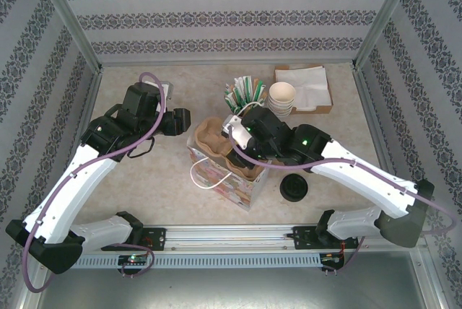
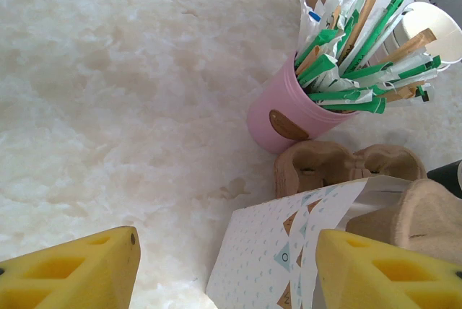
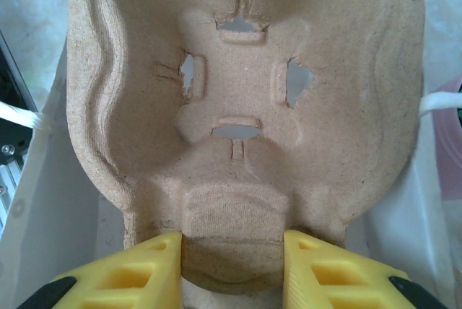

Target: Pack the takeout coffee

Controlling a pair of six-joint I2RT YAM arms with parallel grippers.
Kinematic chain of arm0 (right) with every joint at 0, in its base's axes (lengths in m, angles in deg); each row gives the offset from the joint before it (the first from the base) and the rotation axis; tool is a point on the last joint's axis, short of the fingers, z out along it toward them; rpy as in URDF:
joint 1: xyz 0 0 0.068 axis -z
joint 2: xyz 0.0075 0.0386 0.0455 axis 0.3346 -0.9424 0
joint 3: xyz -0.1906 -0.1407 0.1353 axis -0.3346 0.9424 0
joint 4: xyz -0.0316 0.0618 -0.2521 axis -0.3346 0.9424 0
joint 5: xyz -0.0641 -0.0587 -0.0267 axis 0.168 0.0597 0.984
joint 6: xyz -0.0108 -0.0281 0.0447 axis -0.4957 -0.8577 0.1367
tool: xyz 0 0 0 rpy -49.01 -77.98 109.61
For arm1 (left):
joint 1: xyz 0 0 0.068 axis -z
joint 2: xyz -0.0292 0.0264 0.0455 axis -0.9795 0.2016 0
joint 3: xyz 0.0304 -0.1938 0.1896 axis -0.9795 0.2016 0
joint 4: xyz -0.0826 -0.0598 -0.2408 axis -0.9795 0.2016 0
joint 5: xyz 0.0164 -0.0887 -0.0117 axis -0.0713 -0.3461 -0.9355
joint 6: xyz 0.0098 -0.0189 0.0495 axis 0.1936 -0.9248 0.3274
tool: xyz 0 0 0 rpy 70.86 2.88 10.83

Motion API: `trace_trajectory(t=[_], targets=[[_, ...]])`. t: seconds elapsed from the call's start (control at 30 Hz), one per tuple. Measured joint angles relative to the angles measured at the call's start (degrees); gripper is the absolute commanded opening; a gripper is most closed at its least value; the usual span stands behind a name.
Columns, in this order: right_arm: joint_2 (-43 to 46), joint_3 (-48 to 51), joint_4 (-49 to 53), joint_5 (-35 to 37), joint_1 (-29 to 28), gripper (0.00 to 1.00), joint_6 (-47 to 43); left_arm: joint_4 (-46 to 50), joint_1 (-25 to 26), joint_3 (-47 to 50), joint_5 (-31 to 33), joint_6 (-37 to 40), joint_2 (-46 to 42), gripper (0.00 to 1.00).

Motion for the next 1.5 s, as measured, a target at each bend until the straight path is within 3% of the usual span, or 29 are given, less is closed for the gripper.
trace_trajectory(t=[1.5], targets=[[-10.05,-5.81,10.01,1.49,-0.37,0.35,-3.32,0.0,0.0,0.02,-2.82,1.49,2.16,0.68]])
